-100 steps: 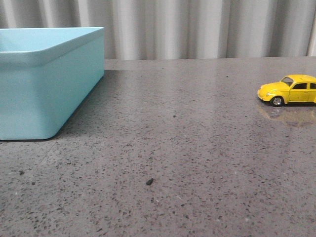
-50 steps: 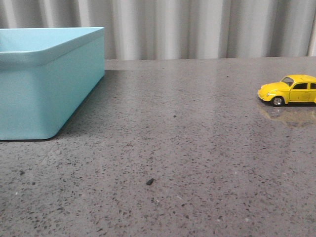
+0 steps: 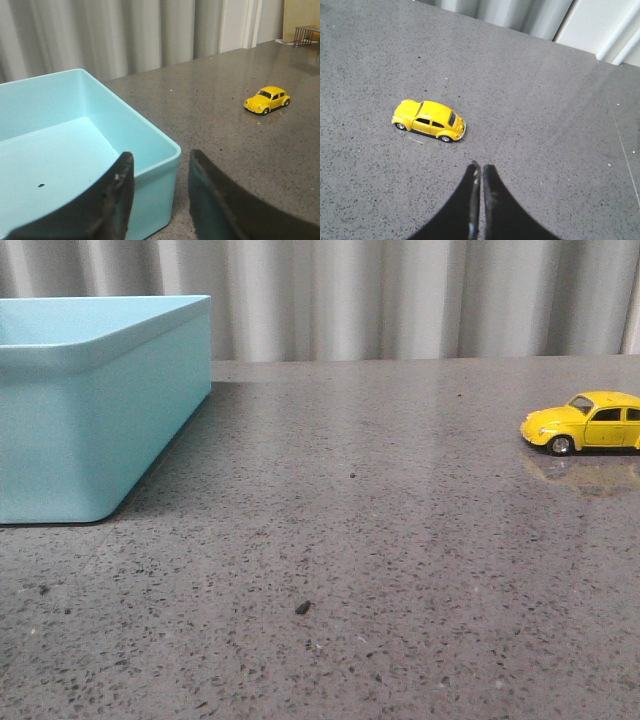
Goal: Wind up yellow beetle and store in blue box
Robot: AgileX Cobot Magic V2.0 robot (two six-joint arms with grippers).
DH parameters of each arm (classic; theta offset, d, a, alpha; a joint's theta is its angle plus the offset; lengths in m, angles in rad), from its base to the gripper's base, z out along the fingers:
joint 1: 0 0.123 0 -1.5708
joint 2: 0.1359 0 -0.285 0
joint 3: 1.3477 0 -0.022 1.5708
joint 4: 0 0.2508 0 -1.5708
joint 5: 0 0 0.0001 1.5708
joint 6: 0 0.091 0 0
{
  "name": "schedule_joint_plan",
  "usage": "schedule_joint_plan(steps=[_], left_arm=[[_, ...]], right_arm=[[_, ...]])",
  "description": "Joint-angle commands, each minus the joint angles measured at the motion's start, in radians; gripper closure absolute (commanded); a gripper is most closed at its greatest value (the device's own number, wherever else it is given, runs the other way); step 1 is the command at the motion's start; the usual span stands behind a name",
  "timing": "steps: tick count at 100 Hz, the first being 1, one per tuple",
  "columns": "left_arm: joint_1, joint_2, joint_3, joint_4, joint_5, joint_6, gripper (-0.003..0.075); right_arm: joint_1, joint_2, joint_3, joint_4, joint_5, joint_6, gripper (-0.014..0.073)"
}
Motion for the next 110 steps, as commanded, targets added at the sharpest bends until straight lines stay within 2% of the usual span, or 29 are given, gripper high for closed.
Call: schedule_joint_plan(steps=[1, 43, 54, 67, 81, 90, 101, 110], left_arm=[[-0.008, 0.018, -0.033, -0.042, -0.026, 0.002, 0.0479], [-0.008, 0.018, -0.033, -0.060, -0.051, 0.002, 0.0479], [-0.008, 0.018, -0.031, -0.115, -0.064, 0.002, 0.0479], [-0.008, 0.018, -0.031, -0.119, -0.037, 0.002, 0.0479], [-0.008, 0.018, -0.027, -0.119, -0.017, 0.002, 0.0482], [-0.008, 0.018, -0.023, -0.120, -0.017, 0.002, 0.0546], [-0.008, 0.018, -0.023, -0.120, -0.016, 0.002, 0.0738], [-0.008, 0.018, -0.023, -0.103, -0.014, 0.010, 0.0741]], right_arm=[[0.001, 0.011, -0.031, -0.020, -0.082, 0.003, 0.0634], [0.001, 0.005, -0.031, 0.017, -0.078, 0.003, 0.0634], [0.001, -0.034, -0.014, 0.038, -0.122, 0.003, 0.0634], [0.001, -0.098, 0.014, 0.040, -0.198, 0.003, 0.0634], [0.001, -0.136, 0.023, 0.040, -0.213, 0.003, 0.0634], [0.001, -0.140, 0.023, 0.040, -0.206, 0.003, 0.0635], [0.001, -0.140, 0.023, 0.040, -0.196, 0.003, 0.0635], [0.001, -0.140, 0.023, 0.041, -0.196, 0.003, 0.0635]])
